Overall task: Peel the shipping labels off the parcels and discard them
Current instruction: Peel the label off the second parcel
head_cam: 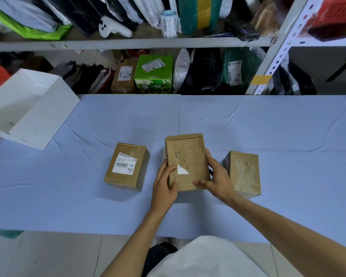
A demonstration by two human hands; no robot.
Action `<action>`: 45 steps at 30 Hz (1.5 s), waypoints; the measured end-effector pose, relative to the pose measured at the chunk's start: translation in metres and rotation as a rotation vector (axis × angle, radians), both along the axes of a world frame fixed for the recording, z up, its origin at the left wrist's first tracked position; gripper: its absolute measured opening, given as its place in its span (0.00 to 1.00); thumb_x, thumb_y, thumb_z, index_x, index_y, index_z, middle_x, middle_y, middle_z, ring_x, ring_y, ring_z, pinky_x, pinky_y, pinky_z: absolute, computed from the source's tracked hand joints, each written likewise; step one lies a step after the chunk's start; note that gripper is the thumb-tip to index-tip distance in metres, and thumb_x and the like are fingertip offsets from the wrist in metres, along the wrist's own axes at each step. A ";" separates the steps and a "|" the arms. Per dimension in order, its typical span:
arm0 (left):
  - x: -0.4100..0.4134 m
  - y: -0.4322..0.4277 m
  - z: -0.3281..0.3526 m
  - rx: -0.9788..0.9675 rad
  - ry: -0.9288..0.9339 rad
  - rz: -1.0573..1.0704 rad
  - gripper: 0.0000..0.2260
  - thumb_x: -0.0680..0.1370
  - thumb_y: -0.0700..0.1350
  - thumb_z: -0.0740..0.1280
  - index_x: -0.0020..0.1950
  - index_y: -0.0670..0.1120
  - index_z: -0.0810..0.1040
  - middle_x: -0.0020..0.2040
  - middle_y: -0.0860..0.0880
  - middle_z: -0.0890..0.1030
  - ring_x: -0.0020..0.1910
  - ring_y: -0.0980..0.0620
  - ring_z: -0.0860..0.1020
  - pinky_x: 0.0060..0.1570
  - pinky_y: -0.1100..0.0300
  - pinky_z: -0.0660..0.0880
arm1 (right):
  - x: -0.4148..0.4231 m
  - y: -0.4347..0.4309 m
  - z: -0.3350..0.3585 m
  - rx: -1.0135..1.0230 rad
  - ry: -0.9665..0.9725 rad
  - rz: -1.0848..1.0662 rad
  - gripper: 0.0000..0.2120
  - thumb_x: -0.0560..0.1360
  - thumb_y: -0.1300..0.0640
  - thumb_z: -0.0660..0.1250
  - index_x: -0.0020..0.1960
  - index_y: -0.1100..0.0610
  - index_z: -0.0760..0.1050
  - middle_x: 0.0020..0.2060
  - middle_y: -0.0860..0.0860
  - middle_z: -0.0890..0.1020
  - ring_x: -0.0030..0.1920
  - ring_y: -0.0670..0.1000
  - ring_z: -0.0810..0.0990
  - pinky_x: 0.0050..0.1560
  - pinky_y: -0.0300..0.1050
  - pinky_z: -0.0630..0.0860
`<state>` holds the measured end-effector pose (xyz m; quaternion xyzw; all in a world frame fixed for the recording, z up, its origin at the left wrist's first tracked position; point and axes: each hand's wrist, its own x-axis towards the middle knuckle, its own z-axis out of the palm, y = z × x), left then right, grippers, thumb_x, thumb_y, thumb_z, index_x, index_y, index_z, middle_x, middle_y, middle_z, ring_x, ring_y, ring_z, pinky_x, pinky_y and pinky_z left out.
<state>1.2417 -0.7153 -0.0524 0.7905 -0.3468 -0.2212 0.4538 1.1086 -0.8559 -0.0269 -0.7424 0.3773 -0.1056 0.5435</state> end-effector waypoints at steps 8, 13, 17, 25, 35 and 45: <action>0.001 -0.010 0.008 -0.064 0.176 0.137 0.25 0.72 0.34 0.70 0.63 0.57 0.73 0.67 0.55 0.71 0.69 0.57 0.69 0.69 0.57 0.68 | -0.001 0.001 -0.001 0.025 -0.017 -0.022 0.53 0.64 0.61 0.79 0.78 0.46 0.50 0.63 0.31 0.67 0.65 0.41 0.68 0.64 0.36 0.67; 0.002 -0.013 0.011 -0.067 0.223 0.168 0.29 0.72 0.32 0.70 0.62 0.62 0.72 0.62 0.63 0.72 0.66 0.58 0.71 0.67 0.56 0.70 | -0.003 0.003 -0.002 0.029 -0.023 -0.019 0.52 0.65 0.60 0.79 0.78 0.45 0.49 0.61 0.26 0.65 0.65 0.41 0.69 0.63 0.36 0.68; 0.005 -0.013 0.011 -0.067 0.267 0.172 0.33 0.72 0.32 0.70 0.62 0.67 0.70 0.62 0.63 0.72 0.64 0.61 0.73 0.66 0.58 0.72 | -0.003 0.003 -0.001 0.014 -0.018 -0.013 0.52 0.65 0.60 0.79 0.78 0.46 0.49 0.61 0.25 0.64 0.66 0.41 0.68 0.65 0.37 0.67; 0.009 -0.012 0.016 -0.126 0.354 0.159 0.39 0.70 0.31 0.72 0.72 0.62 0.63 0.65 0.55 0.74 0.63 0.63 0.73 0.53 0.77 0.70 | -0.003 0.005 -0.002 -0.002 -0.012 -0.023 0.53 0.64 0.61 0.79 0.78 0.45 0.49 0.61 0.24 0.63 0.65 0.40 0.68 0.65 0.36 0.68; 0.008 -0.014 0.015 -0.145 0.385 0.192 0.39 0.70 0.33 0.74 0.72 0.60 0.63 0.65 0.52 0.74 0.63 0.57 0.74 0.48 0.77 0.73 | -0.005 0.008 0.001 -0.012 -0.012 -0.024 0.52 0.65 0.59 0.79 0.78 0.44 0.50 0.67 0.34 0.66 0.66 0.42 0.68 0.64 0.36 0.68; 0.009 -0.014 0.013 -0.096 0.360 0.174 0.41 0.67 0.39 0.78 0.74 0.58 0.63 0.66 0.57 0.72 0.61 0.58 0.74 0.57 0.63 0.73 | -0.005 0.007 0.003 -0.059 0.030 0.034 0.53 0.66 0.59 0.78 0.78 0.44 0.46 0.73 0.41 0.63 0.70 0.42 0.64 0.67 0.38 0.65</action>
